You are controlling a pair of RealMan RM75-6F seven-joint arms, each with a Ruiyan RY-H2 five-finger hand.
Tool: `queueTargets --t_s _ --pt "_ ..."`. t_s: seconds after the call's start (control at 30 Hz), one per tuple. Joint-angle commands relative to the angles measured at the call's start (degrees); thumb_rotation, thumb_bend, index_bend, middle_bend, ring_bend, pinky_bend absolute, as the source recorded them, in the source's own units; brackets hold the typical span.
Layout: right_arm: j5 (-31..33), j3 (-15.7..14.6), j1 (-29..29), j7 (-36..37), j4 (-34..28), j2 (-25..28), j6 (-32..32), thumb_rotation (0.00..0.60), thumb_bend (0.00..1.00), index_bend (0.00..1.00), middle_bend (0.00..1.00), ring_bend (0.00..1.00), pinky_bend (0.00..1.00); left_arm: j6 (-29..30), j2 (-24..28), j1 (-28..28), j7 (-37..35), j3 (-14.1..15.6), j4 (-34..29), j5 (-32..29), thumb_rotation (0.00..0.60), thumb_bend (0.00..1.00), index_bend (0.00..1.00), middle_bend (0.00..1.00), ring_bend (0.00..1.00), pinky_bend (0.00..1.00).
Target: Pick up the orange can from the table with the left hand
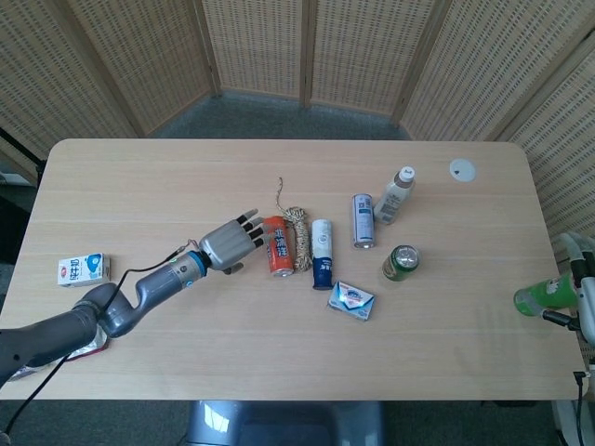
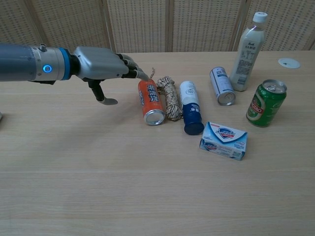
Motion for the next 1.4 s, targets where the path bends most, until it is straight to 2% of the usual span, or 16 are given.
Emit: queueTargets --t_s 0.03,0.47,0.77,0.87,0.93,1.0,1.07,1.23,1.4 --pt "0.16 -0.01 -0.06 -0.02 0.23 -0.19 -0.16 0.32 0.25 0.0 0.03 0.0 0.0 -1.38 -3.17 -2.38 -2.54 0.55 3.93 0.1 0.488 0.41 0.0 0.0 0.0 0.0" --pt "1.11 0.13 -1.04 0.26 0.2 0.06 -0.05 0.323 0.24 0.0 0.03 0.0 0.0 -3.77 -13.0 -7.79 -8.07 3.47 16.03 1.34 0.489 0.41 0.0 0.0 0.0 0.0" --pt "1.03 0.02 -1.71 1.0 0.56 -0.05 0.27 0.321 0.25 0.0 0.03 0.0 0.0 -3.41 -15.79 -8.28 -8.17 5.33 19.04 1.38 0.496 0.41 0.0 0.0 0.0 0.0" --pt "0.93 0.11 -1.75 1.3 0.69 -0.16 0.32 0.321 0.25 0.0 0.03 0.0 0.0 -2.42 -16.05 -7.49 -8.13 5.81 19.74 1.11 0.517 0.41 0.05 0.0 0.0 0.0" --pt "0.83 0.12 -1.68 1.29 0.71 -0.18 0.2 0.321 0.24 0.0 0.03 0.0 0.0 -1.59 -16.16 -6.96 -8.2 6.13 20.09 1.07 0.53 0.41 0.1 0.05 0.0 0.0" --pt "0.72 0.17 -1.62 1.26 0.65 -0.21 0.15 0.321 0.24 0.0 0.03 0.0 0.0 -0.55 -16.29 -6.35 -8.3 6.42 20.53 1.02 0.553 0.41 0.17 0.13 0.01 0.0" --pt "0.64 0.21 -1.56 1.17 0.56 -0.22 0.09 0.322 0.25 0.0 0.03 0.0 0.0 0.15 -16.37 -5.87 -8.63 6.6 20.83 0.85 0.566 0.41 0.23 0.19 0.06 0.03" --pt "0.57 0.33 -1.44 0.88 0.16 -0.23 -0.01 0.321 0.24 0.0 0.03 0.0 0.0 1.99 -16.92 -4.86 -9.11 6.94 22.05 0.7 0.6 0.4 0.4 0.44 0.36 0.29" --pt "0.57 0.44 -1.46 0.57 -0.31 -0.07 0.04 0.321 0.25 0.0 0.03 0.0 0.0 3.35 -17.0 -4.31 -10.06 6.94 22.78 0.42 0.6 0.39 0.44 0.51 0.49 0.44"
